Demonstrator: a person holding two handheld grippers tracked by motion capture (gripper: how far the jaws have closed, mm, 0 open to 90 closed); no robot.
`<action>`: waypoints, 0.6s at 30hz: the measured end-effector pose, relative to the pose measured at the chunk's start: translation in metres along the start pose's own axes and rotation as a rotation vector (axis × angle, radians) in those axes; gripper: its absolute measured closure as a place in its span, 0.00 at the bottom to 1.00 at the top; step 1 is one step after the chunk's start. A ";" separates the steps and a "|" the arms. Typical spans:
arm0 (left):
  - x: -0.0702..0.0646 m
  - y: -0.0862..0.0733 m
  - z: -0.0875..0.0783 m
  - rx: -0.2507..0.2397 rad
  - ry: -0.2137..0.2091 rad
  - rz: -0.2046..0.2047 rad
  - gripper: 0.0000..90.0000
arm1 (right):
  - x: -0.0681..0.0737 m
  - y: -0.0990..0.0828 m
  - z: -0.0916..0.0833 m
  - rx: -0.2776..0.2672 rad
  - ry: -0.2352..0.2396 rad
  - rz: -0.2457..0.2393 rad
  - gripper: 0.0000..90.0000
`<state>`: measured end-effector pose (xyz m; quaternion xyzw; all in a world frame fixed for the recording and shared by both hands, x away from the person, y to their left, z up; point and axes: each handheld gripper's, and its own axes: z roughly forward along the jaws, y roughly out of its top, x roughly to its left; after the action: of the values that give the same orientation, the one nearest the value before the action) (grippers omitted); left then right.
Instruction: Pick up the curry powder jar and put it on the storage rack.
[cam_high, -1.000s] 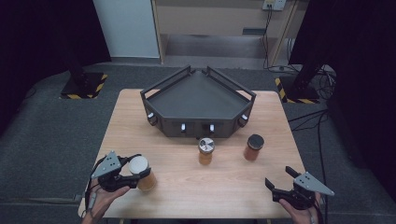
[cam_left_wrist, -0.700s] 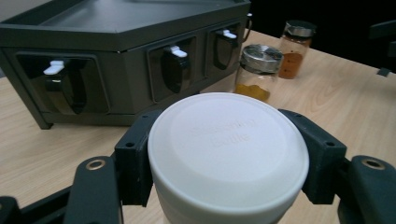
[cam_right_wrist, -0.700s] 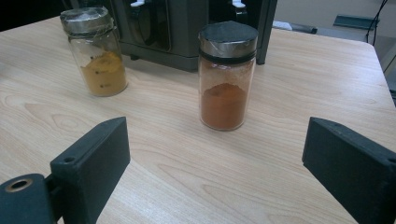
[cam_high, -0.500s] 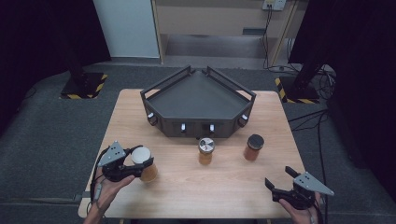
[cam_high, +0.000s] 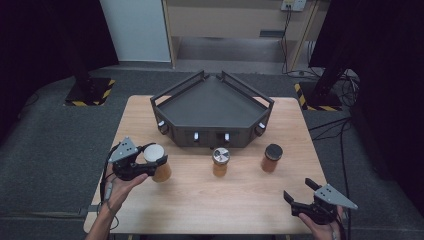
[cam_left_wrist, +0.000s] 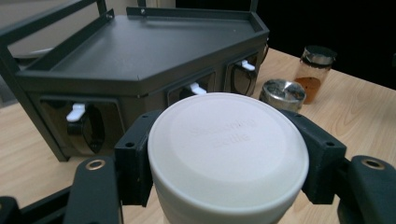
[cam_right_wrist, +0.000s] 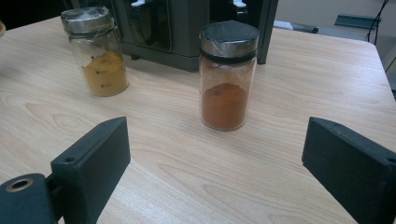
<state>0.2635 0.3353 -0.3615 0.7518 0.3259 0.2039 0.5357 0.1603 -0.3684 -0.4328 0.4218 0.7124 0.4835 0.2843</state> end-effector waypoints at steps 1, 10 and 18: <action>0.000 0.003 0.001 -0.001 0.001 0.001 0.37 | 0.000 0.000 0.000 0.001 -0.001 0.001 0.09; 0.003 0.026 0.006 -0.005 0.000 0.005 0.37 | 0.000 0.000 0.000 -0.002 0.001 0.001 0.09; 0.006 0.045 0.011 -0.019 -0.003 0.003 0.37 | -0.001 0.000 0.000 0.000 0.002 0.002 0.09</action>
<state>0.2869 0.3230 -0.3231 0.7475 0.3220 0.2070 0.5429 0.1609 -0.3687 -0.4332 0.4221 0.7121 0.4843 0.2833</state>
